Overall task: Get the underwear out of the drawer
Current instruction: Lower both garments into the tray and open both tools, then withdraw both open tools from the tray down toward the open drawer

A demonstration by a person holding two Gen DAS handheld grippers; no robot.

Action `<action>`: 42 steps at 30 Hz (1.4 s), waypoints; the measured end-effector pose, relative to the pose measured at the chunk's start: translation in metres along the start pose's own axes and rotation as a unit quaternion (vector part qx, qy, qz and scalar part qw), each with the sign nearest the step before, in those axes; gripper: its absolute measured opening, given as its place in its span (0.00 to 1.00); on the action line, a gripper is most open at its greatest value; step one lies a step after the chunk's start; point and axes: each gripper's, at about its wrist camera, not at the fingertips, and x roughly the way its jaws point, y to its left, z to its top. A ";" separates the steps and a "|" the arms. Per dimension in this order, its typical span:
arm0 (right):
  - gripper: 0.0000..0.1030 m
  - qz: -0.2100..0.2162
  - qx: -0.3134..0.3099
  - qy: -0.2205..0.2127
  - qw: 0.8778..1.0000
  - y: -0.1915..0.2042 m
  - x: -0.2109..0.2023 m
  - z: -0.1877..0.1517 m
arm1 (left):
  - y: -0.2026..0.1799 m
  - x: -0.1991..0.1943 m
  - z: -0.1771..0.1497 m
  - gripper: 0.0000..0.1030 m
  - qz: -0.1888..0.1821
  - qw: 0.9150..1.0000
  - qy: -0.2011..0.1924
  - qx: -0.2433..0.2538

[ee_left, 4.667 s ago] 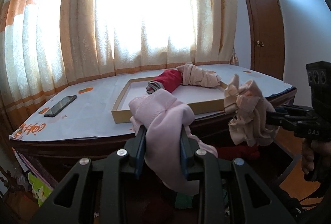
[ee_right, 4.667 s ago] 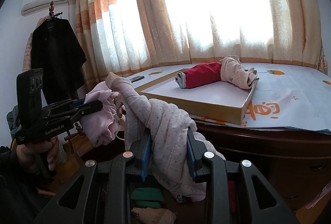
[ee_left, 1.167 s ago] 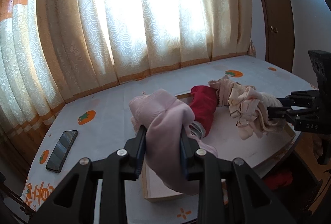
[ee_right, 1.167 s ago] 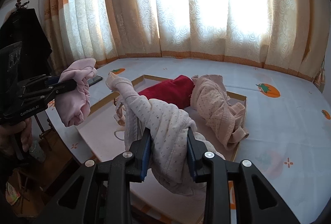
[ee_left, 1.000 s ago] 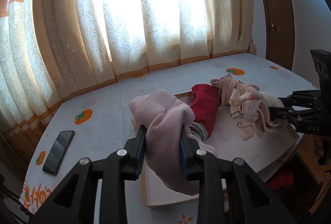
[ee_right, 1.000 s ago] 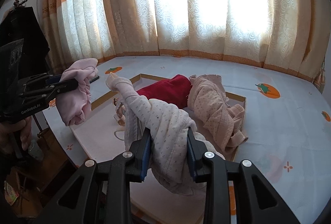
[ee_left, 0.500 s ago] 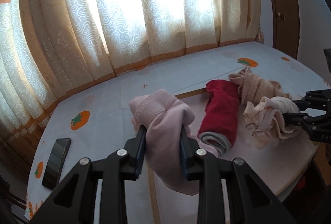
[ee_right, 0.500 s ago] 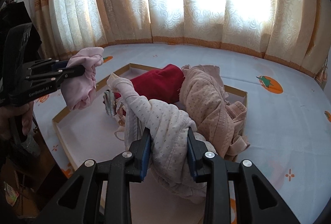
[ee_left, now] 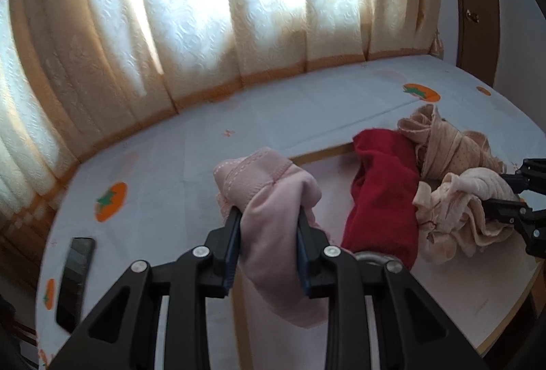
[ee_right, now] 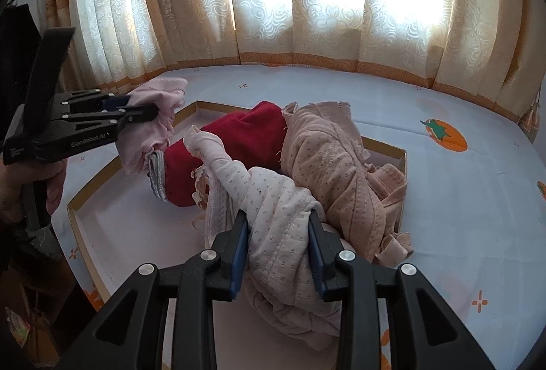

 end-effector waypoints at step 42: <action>0.74 -0.036 -0.003 -0.068 0.997 0.014 -0.076 -0.018 | -0.028 -0.076 -0.031 0.84 -0.029 0.996 -0.079 -0.027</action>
